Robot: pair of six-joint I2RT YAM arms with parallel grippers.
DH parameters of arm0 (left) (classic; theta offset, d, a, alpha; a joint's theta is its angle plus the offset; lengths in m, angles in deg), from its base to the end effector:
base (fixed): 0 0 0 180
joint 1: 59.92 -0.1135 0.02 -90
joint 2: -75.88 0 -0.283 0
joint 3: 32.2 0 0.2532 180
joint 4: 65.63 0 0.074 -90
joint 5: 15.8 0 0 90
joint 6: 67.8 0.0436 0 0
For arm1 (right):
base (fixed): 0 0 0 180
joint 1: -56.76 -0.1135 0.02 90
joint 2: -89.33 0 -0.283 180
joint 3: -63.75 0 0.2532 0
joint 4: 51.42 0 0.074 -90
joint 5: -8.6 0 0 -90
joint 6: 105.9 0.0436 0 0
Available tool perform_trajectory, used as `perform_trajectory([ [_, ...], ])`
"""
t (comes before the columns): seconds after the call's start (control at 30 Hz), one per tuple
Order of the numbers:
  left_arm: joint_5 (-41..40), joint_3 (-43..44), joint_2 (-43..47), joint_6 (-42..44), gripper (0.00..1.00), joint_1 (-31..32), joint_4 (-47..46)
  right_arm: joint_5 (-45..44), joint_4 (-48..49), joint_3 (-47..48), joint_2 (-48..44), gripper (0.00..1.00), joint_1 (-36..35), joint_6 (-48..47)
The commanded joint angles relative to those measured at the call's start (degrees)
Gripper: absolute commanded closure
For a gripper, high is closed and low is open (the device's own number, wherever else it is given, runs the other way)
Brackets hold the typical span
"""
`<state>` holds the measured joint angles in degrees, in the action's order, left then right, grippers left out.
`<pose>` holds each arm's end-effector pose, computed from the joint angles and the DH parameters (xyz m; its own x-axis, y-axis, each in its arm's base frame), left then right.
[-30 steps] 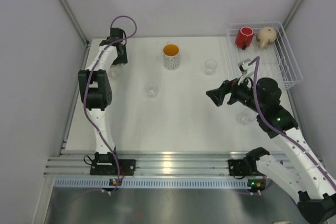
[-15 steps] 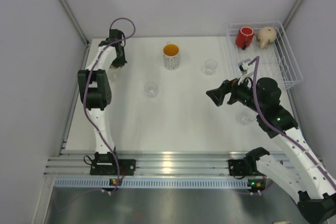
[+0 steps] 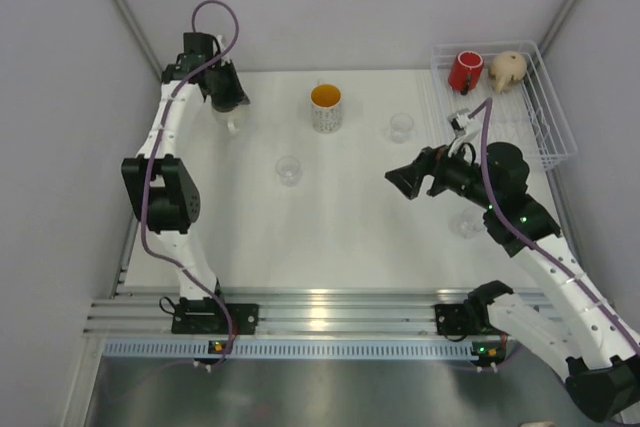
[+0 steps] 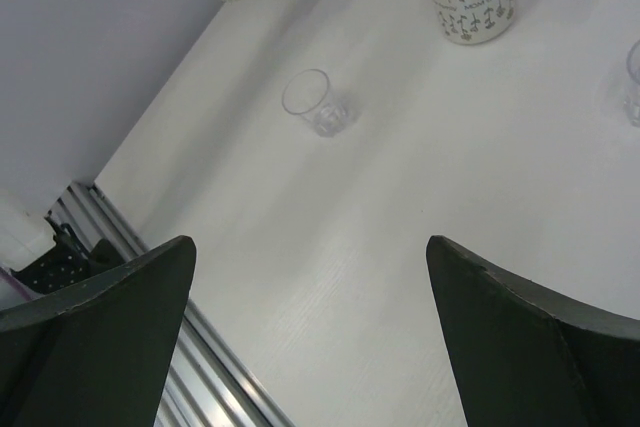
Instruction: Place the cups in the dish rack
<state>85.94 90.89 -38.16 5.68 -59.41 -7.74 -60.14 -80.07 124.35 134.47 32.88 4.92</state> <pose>0.4620 -0.0130 0.3239 -0.7623 -0.2716 -0.5874 -0.0773 0.9394 -0.3340 0.1546 0.0857 0.3554 -0.4439 0.1657 -0.8806 -0.5802 0.6958 0.4234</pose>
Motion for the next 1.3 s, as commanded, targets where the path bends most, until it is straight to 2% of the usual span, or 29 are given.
perform_trajectory([
  [0.0, 9.4, 1.2, 10.1, -2.9, 1.0, 0.1, -3.7, 4.1, 6.4, 0.5, 1.6, 0.01, -0.6, 4.0],
  [0.07, 12.2, -1.8, 12.5, -4.5, 1.0, 0.1, -6.6, 5.6, 9.4, 0.1, 2.5, 0.01, -0.6, 6.6],
  [0.1, 17.7, -3.9, 14.2, -5.6, 1.0, 0.1, -8.6, 7.4, 10.9, -0.2, 3.4, 0.01, -0.7, 7.8],
  [0.2, 28.5, -11.9, 19.4, -13.2, 1.0, 0.1, -20.4, 10.2, 18.3, -1.9, 5.2, 0.01, -1.0, 13.0],
  [0.23, 31.0, -14.0, 21.9, -18.2, 1.0, 0.1, -24.0, 10.3, 19.8, -2.4, 5.7, 0.01, -1.1, 14.1],
  [0.27, 32.8, -18.7, 23.1, -20.7, 1.0, 0.2, -31.9, 10.2, 20.9, -2.6, 6.0, 0.01, -1.6, 14.9],
  [0.33, 36.4, -24.2, 26.0, -29.0, 1.0, 0.2, -40.3, 9.7, 23.7, -2.7, 6.8, 0.0, -2.3, 16.6],
  [0.4, 37.7, -31.5, 29.7, -35.0, 1.0, 0.3, -54.2, 9.0, 27.3, -2.9, 7.3, 0.01, -3.5, 18.5],
  [0.43, 38.3, -33.4, 30.7, -39.8, 1.0, 0.4, -58.2, 8.5, 28.5, -3.3, 7.9, 0.01, -4.0, 19.5],
  [0.5, 38.3, -38.2, 33.8, -44.3, 1.0, 1.0, -67.2, 7.1, 32.2, -3.6, 9.3, 0.01, -5.5, 22.4],
  [0.57, 36.7, -40.6, 36.0, -45.4, 1.0, 2.8, -70.2, 6.4, 35.1, -3.7, 10.7, 0.01, -7.0, 25.2],
  [0.73, 32.6, -48.7, 42.3, -51.8, 1.0, 8.4, -85.4, 5.0, 39.9, -2.1, 15.5, 0.01, -9.9, 27.1],
  [0.93, 26.4, -55.1, 47.1, -57.7, 1.0, 14.9, -95.4, 5.1, 45.1, -0.8, 18.0, 0.02, -13.5, 27.6],
  [1.03, 24.0, -59.1, 47.7, -61.1, 1.0, 17.0, -102.0, 5.9, 47.2, -0.3, 18.9, 0.04, -14.4, 27.7],
  [1.17, 22.4, -63.5, 48.1, -65.7, 1.0, 18.1, -112.2, 6.8, 50.1, 0.3, 19.9, 0.13, -15.2, 28.8],
  [1.27, 21.7, -66.1, 48.6, -67.7, 1.0, 18.4, -114.2, 7.7, 53.3, 1.0, 21.5, 0.18, -16.2, 29.5],
])
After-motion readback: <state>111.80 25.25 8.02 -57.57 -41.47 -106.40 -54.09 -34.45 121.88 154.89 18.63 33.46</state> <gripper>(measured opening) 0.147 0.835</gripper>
